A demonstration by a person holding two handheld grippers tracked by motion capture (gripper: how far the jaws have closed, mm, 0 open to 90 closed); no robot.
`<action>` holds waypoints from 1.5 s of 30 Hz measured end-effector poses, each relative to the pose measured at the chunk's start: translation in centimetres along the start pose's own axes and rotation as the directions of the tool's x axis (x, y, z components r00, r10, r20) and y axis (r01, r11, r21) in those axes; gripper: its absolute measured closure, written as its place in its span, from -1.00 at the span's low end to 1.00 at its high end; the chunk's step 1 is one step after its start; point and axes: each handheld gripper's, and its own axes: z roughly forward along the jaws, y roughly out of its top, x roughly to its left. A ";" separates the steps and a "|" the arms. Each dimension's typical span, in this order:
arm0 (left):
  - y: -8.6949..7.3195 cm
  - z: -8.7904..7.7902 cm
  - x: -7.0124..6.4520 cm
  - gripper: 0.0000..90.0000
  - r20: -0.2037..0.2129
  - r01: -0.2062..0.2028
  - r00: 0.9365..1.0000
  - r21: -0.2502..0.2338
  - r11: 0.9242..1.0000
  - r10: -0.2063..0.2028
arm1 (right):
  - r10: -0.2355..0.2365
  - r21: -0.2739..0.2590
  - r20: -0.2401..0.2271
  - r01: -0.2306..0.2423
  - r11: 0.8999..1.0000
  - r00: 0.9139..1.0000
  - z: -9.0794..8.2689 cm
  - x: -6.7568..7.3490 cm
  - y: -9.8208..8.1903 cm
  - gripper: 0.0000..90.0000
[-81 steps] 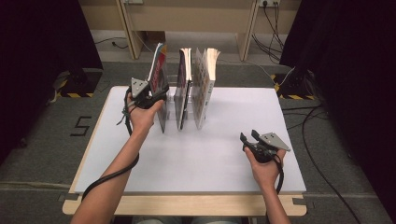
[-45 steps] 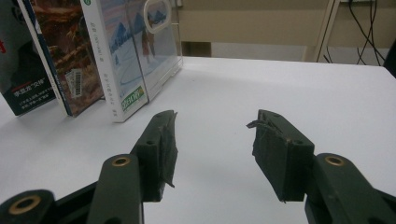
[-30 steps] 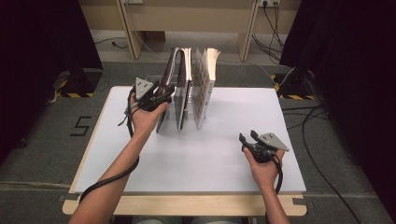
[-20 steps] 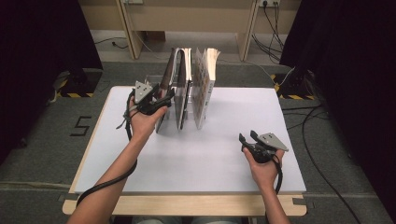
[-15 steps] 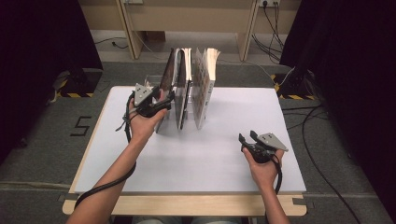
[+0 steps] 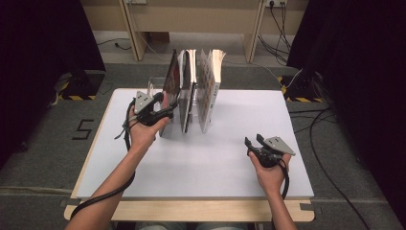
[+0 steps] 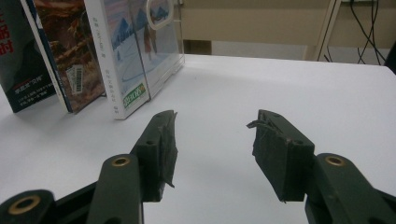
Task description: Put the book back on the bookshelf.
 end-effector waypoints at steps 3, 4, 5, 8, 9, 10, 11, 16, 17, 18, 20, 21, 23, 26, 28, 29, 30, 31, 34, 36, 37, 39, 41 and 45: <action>-0.1 -0.3 0.1 -0.36 0.005 0.000 1.000 0.001 1.000 0.000 | 0.000 0.000 0.001 0.000 1.000 1.000 0.0 0.0 0.0 0.07; -0.1 -0.4 0.1 -0.36 0.008 0.004 1.000 0.002 1.000 -0.004 | 0.000 -0.001 0.001 0.000 1.000 1.000 0.0 0.0 0.0 0.07; -0.1 -0.6 0.1 -0.36 0.008 0.002 1.000 0.003 1.000 -0.002 | 0.000 -0.001 0.001 0.000 1.000 1.000 0.0 0.0 0.0 0.07; -0.1 -1.0 0.2 -0.36 0.010 -0.001 1.000 0.006 1.000 0.001 | -0.003 -0.003 0.003 0.003 1.000 1.000 0.0 0.0 0.0 0.07; -0.2 -1.1 0.2 -0.37 0.012 -0.002 1.000 0.007 1.000 0.001 | -0.002 -0.003 0.002 0.002 1.000 1.000 0.0 0.0 0.0 0.07; -0.2 -1.2 0.2 -0.37 0.012 -0.003 1.000 0.008 1.000 0.003 | -0.002 -0.003 0.002 0.002 1.000 1.000 0.0 0.0 0.0 0.07; -0.2 -1.4 0.3 -0.37 0.014 -0.005 1.000 0.008 1.000 0.005 | -0.002 -0.002 0.003 0.002 1.000 1.000 0.0 0.0 0.0 0.07; -0.2 -1.9 0.5 -0.37 0.016 -0.009 1.000 0.012 1.000 0.009 | -0.006 0.000 0.003 0.006 1.000 1.000 0.0 0.0 0.0 0.07; -0.2 -2.0 0.6 -0.37 0.017 -0.010 1.000 0.013 1.000 0.010 | -0.006 0.000 0.003 0.006 1.000 1.000 0.0 0.0 0.0 0.07; -0.2 -2.1 0.6 -0.38 0.017 -0.009 1.000 0.014 1.000 0.008 | -0.003 0.001 0.001 0.003 1.000 1.000 0.0 0.1 0.0 0.07; -0.3 -2.3 0.7 -0.38 0.017 -0.007 1.000 0.015 1.000 0.007 | -0.003 0.002 0.002 0.003 1.000 1.000 0.0 0.1 0.0 0.07; -0.3 -2.4 0.8 -0.38 0.017 -0.009 1.000 0.016 1.000 0.009 | -0.003 0.002 0.002 0.003 1.000 1.000 0.0 0.1 0.0 0.07; -0.3 -2.5 0.8 -0.38 0.016 -0.006 1.000 0.017 1.000 0.006 | -0.003 0.002 0.003 0.003 1.000 1.000 0.0 0.1 0.0 0.07; -0.4 -2.8 0.9 -0.38 0.017 -0.009 1.000 0.018 1.000 0.009 | -0.005 -0.002 0.002 0.005 1.000 1.000 -0.1 0.1 0.0 0.07; -0.4 -3.0 1.0 -0.38 0.019 -0.005 1.000 0.020 1.000 0.005 | -0.003 -0.003 0.001 0.003 1.000 1.000 -0.1 0.1 0.0 0.07; -0.4 -3.1 1.0 -0.38 0.019 -0.006 1.000 0.022 1.000 0.005 | -0.003 -0.003 0.001 0.003 1.000 1.000 -0.1 0.1 0.0 0.07; -0.4 -3.2 1.1 -0.38 0.019 -0.007 1.000 0.023 1.000 0.007 | -0.005 -0.003 0.002 0.005 1.000 1.000 -0.1 0.1 0.0 0.07; -0.4 -3.3 1.1 -0.38 0.019 -0.010 1.000 0.024 1.000 0.010 | -0.007 -0.006 0.002 0.007 1.000 1.000 0.0 0.1 0.0 0.07; -0.5 -3.7 1.2 -0.38 0.018 -0.011 1.000 0.026 1.000 0.011 | -0.007 -0.004 0.004 0.007 1.000 1.000 -0.1 0.0 0.1 0.07; -0.6 -4.0 1.3 -0.38 0.019 -0.012 1.000 0.027 1.000 0.011 | -0.004 -0.001 0.002 0.004 1.000 1.000 -0.1 0.1 0.0 0.07; -0.6 -4.2 1.3 -0.38 0.019 -0.013 1.000 0.026 1.000 0.013 | -0.004 -0.001 0.002 0.004 1.000 1.000 -0.1 0.1 0.0 0.07; -0.7 -4.5 1.4 -0.38 0.020 -0.015 1.000 0.027 1.000 0.015 | -0.008 -0.003 0.002 0.009 1.000 1.000 0.0 0.1 0.0 0.07; -0.8 -4.9 1.4 -0.38 0.021 -0.015 1.000 0.030 0.999 0.014 | -0.006 -0.001 0.003 0.006 1.000 1.000 0.0 0.2 0.0 0.07; -1.1 -5.6 1.7 -0.39 0.018 -0.011 1.000 0.031 0.999 0.011 | -0.007 -0.001 0.006 0.007 1.000 1.000 -0.1 0.2 0.0 0.07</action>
